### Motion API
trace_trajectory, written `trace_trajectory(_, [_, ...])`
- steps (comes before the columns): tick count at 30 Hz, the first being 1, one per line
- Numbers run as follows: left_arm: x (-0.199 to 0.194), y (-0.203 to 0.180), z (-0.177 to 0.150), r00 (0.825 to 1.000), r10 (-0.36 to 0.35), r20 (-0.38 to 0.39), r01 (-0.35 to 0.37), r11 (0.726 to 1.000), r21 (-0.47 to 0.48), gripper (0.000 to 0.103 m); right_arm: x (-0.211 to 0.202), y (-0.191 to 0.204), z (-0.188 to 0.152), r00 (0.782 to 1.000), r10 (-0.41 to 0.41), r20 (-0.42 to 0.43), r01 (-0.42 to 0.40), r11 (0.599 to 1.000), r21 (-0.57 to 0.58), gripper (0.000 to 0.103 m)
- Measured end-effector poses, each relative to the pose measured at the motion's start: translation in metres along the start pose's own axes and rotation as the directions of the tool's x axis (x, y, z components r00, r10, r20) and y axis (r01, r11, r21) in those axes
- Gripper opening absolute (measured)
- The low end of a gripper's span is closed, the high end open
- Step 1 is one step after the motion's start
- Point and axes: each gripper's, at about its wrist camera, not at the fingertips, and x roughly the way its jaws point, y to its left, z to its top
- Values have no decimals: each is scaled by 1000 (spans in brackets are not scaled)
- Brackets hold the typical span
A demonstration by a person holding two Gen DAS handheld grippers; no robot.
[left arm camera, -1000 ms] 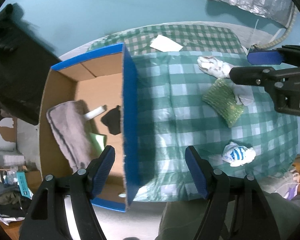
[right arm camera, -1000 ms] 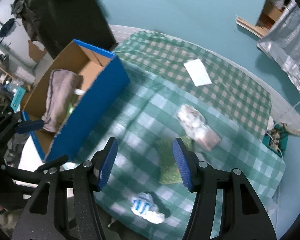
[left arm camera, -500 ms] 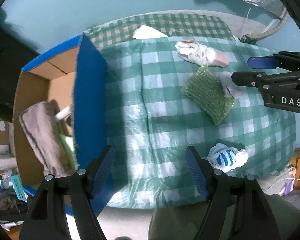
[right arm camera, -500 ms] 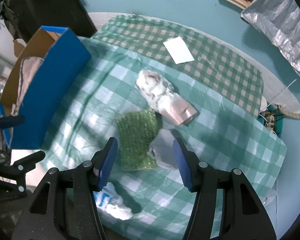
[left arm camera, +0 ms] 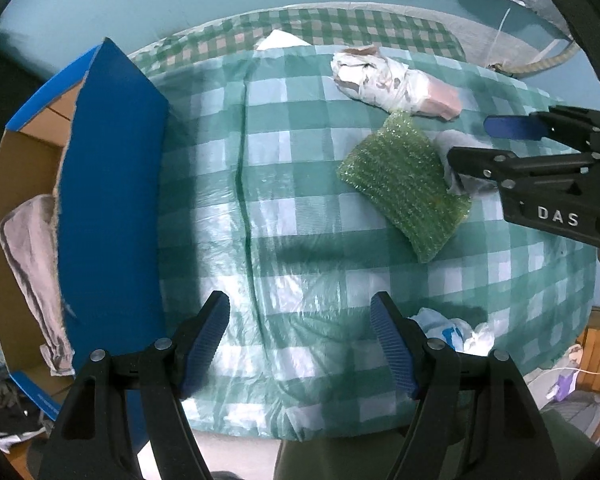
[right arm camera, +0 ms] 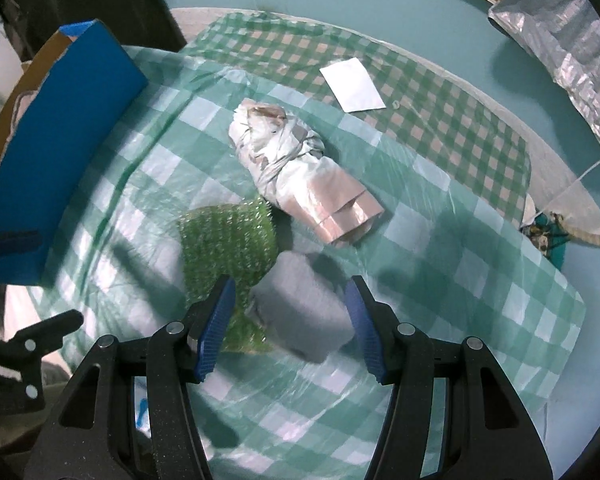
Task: Organize soft objects
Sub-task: 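Grasp the grey sock with the right tool while the left tool grasps the blue-striped white sock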
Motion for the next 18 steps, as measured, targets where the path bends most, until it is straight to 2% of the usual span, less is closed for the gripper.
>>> trace_trajectory(6, [5,-6,2,1000,8,-13,-8,1000,13,74,17,-3,1,1000,10,-27,-11,1000,-23,58])
trace_trajectory(9, [4,-9,1,1000,8,-13,-8,1000,22,75,25,-5,-3,998,15,-53,-16,1000,-24,41])
trace_trajectory(12, [5,-10,1,1000,10,-16,-10,1000,28,75,24,-10,-7,999,30,-44,-30,1000,0,32])
trace_trajectory(18, [4,-18,-1,1000,3,-13,-2,998,67,75,15,-16,-16,999,37,-26,-35,998,56,27])
